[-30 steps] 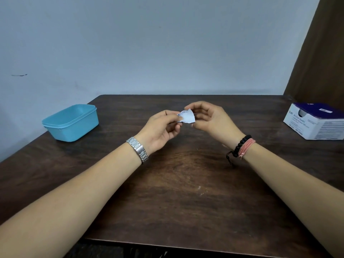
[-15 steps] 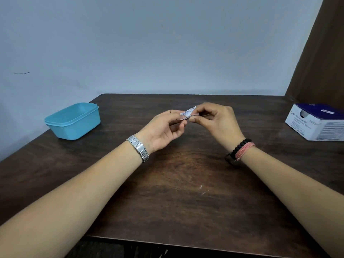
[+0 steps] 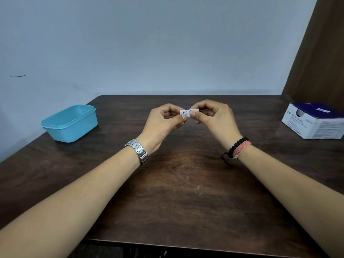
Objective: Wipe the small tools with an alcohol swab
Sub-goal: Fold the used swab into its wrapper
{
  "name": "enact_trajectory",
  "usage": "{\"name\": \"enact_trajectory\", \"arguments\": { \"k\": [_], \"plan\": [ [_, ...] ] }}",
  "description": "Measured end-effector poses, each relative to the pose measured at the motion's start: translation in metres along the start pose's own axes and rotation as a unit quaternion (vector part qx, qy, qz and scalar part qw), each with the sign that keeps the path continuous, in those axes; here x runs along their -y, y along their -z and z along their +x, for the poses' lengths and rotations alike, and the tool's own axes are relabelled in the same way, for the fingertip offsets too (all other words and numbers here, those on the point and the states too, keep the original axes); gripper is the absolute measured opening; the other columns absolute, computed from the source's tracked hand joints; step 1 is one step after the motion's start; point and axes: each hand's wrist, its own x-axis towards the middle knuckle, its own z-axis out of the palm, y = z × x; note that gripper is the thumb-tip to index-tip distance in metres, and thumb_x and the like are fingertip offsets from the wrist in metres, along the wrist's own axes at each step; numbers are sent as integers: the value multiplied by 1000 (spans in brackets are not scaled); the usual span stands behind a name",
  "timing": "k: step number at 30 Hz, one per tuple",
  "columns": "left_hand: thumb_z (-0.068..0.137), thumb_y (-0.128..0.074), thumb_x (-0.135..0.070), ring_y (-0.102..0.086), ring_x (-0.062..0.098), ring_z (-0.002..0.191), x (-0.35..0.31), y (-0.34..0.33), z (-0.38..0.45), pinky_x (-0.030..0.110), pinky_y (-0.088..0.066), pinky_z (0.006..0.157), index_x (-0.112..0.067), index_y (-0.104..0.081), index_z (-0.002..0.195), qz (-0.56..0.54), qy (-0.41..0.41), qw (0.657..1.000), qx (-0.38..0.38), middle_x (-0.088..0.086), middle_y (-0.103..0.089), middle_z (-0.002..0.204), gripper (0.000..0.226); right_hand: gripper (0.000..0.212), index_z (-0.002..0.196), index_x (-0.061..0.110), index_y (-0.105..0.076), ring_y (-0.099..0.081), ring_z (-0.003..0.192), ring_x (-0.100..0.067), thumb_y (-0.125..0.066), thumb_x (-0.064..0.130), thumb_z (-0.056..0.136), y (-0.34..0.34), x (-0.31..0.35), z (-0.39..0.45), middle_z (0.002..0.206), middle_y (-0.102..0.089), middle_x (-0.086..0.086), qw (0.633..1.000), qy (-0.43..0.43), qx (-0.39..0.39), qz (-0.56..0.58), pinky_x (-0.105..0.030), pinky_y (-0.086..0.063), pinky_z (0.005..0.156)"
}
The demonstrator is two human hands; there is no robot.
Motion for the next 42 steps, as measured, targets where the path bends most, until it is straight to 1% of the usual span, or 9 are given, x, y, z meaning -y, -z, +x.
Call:
{"name": "enact_trajectory", "arguments": {
  "k": [4,8,16,21,25,31,35,38,42],
  "plan": [
    [84,-74,-4,-65,20,85,1,-2,-1,45,-54,93,-8,-69,91,-16,6,1000,8,10,-69,92,9,25,91,20,-60,-70,80,-23,-80,13,78,0,0,0,84,-68,0,1000,4,-13,5,-35,-60,74],
    [85,-72,-6,-66,19,83,4,-4,-1,37,-57,88,-7,-69,91,-51,16,999,5,10,-70,92,7,27,94,23,-60,-68,77,-16,-81,15,78,-1,1,0,83,-69,0,1000,9,1,-2,-36,-59,76],
    [84,-70,5,-67,17,84,4,-4,0,31,-57,83,-8,-67,91,-103,30,994,5,7,-70,90,15,31,99,20,-61,-68,81,-8,-76,0,80,-1,2,2,90,-71,-4,996,-18,31,79,-23,-54,78],
    [88,-69,-6,-69,18,85,3,-7,-1,28,-57,80,-8,-67,97,-160,84,983,9,9,-72,94,9,28,98,19,-61,-67,79,-6,-78,6,80,-3,5,-1,86,-70,4,1000,19,1,-4,-21,-54,76],
    [89,-69,-13,-71,19,88,3,-6,0,24,-58,75,-4,-63,107,-272,168,948,-5,13,-72,99,21,28,106,15,-60,-63,86,-9,-74,7,83,-5,6,-6,94,-66,2,977,143,7,-159,-27,-53,76],
    [86,-66,5,-73,19,89,3,-2,3,24,-58,71,2,-56,125,-306,174,935,-40,14,-73,99,40,30,103,16,-61,-59,86,-12,-64,-5,83,-7,2,-6,94,-63,8,939,232,52,-248,-34,-52,78],
    [86,-65,10,-72,16,85,1,-3,3,25,-58,74,-6,-59,116,-201,96,973,-53,10,-72,97,34,29,103,13,-63,-67,89,-10,-55,-7,85,-7,6,-4,96,-70,2,993,65,49,-80,-25,-55,84],
    [85,-68,8,-71,18,89,0,-4,2,31,-58,83,-11,-61,113,-109,34,993,-34,7,-73,99,34,15,98,16,-68,-65,76,-10,-63,5,89,-8,3,0,88,-72,-2,993,-95,55,34,-27,-55,75],
    [82,-73,3,-70,21,101,2,-4,1,39,-56,92,-16,-63,109,-58,-5,998,-19,5,-73,104,35,11,96,9,-68,-63,70,-6,-73,7,85,-4,2,1,84,-71,-6,989,-119,48,74,-20,-53,64]
  ]
}}
